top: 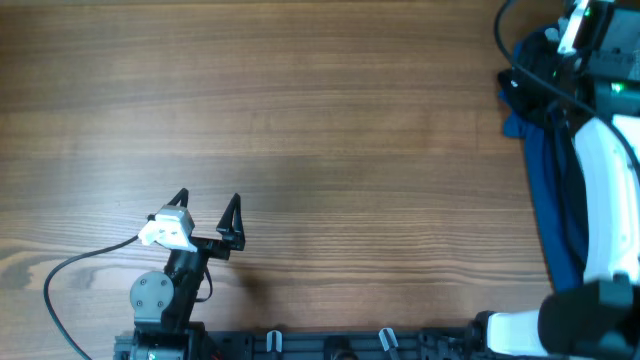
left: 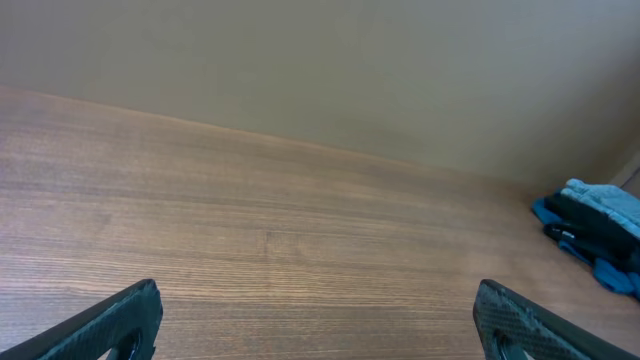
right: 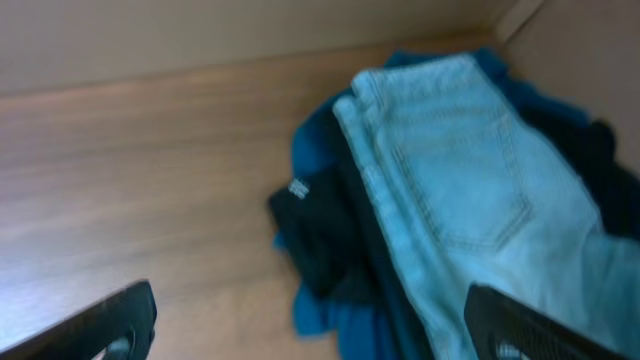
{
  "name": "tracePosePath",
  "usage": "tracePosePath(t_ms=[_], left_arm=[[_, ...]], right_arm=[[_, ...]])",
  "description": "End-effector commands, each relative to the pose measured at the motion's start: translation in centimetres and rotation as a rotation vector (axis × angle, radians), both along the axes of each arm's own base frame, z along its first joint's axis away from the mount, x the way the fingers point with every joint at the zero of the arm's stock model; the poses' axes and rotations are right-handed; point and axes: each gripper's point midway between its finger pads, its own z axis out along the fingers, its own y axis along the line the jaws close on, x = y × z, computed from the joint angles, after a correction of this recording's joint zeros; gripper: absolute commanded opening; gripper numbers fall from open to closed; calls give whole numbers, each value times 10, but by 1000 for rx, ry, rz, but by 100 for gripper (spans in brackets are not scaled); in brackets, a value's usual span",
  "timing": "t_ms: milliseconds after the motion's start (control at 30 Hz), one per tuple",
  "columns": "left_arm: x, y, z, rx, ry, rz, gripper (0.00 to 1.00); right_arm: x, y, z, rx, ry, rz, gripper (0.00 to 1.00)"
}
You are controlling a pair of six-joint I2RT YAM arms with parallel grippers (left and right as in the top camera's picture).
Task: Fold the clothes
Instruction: 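Reach the right gripper to the clothes stack and grasp the denim shorts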
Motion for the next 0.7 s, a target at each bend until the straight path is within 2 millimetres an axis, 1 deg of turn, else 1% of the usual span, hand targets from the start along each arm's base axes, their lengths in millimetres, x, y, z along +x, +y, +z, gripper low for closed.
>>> tracePosePath(t_ms=[0,33,67,100,133,167,200,233,300,400,533,667], left_arm=[[0,1,-2,20,-3,5,100],[0,1,-2,20,-3,5,100],[0,1,-2,20,-3,5,100],[0,1,-2,20,-3,5,100],[0,1,-2,20,-3,5,100],[0,1,-2,20,-3,5,100],[0,1,-2,20,-3,5,100],[0,1,-2,20,-3,5,100],[0,1,-2,20,-3,5,100],[0,1,-2,20,-3,5,100],[0,1,-2,20,-3,5,100],[0,1,-2,20,-3,5,100]], right_arm=[[11,-17,23,-153,-31,16,100],[15,-21,28,-165,-61,11,99],[19,-24,31,-166,-83,3,89],[21,-29,31,-168,-90,-7,84],[24,-35,27,-167,-90,-16,74],[27,-44,20,-167,-86,-32,54],[32,-52,11,-166,-78,-46,46],[36,-58,2,-165,-69,-55,44],[45,-72,-22,-159,-43,-73,45],[62,-82,-59,-156,-10,-76,67],[73,-86,-96,-184,46,-43,70],[79,-94,-115,-185,56,-57,73]])
